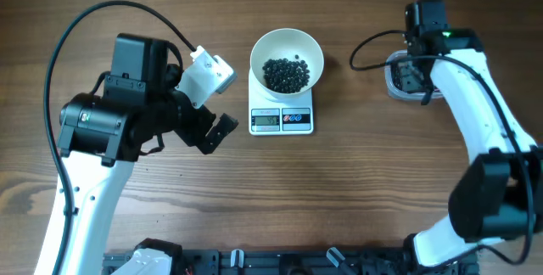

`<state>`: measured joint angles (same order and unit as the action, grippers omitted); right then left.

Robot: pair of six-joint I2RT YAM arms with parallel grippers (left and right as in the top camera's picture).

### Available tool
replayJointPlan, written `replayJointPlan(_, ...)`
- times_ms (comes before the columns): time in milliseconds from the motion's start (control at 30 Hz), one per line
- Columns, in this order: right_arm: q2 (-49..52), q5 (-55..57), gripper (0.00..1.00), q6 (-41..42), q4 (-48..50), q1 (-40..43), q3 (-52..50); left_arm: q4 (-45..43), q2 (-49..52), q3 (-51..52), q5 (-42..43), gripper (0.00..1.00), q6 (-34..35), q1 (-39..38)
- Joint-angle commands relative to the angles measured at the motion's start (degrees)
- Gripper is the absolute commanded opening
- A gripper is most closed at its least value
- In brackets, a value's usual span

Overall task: Scoop item into bowl and weigh 150g on scale
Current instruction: 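Return the empty scoop with the right gripper to the bean tub, then scoop more black beans from the tub with the right gripper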

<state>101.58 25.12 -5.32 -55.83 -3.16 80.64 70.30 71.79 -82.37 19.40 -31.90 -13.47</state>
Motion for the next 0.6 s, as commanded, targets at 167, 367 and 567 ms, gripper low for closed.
replayJointPlan(167,4.7,9.2,0.04,0.8,5.1,0.2,-0.4,0.0,0.2,-0.9,0.1,1.0,-0.9,0.4)
replayJointPlan(367,7.4,-5.0,0.05,-5.4,4.6,0.2,-0.4,0.0,0.2,-0.9,0.1,1.0,-0.9,0.4)
replayJointPlan(567,7.2,-16.2,0.04,-5.0,2.6,1.7,0.5,0.0,0.2,-0.9,0.1,1.0,-0.9,0.4)
